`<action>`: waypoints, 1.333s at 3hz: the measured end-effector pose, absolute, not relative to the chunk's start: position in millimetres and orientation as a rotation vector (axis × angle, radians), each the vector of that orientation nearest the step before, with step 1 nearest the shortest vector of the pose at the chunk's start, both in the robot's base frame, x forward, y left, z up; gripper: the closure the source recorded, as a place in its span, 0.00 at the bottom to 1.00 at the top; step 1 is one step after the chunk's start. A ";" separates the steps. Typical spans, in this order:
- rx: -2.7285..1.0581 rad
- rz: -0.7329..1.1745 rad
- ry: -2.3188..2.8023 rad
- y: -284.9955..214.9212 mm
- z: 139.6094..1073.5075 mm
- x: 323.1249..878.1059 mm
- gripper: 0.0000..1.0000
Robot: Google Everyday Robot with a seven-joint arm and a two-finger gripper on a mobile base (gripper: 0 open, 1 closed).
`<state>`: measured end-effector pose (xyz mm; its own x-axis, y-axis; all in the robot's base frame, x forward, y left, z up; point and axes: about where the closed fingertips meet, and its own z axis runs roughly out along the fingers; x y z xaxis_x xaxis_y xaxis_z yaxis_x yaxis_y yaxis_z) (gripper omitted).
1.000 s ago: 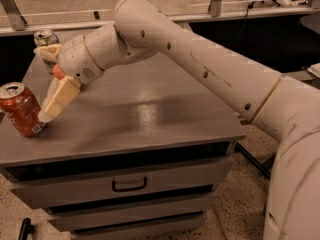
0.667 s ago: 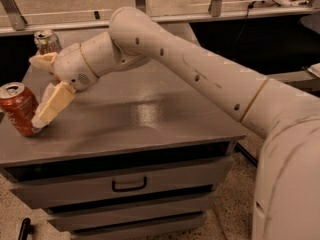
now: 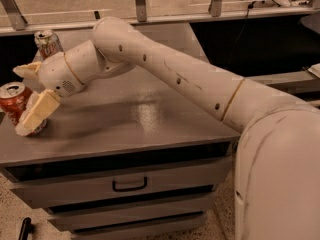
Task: Knock coke can over
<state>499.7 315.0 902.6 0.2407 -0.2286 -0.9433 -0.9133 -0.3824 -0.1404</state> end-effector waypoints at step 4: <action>-1.725 1.142 1.018 289.1 915.9 497.2 0.84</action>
Offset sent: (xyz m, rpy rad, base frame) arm -0.0015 0.0028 -0.0015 0.0377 0.0133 0.0072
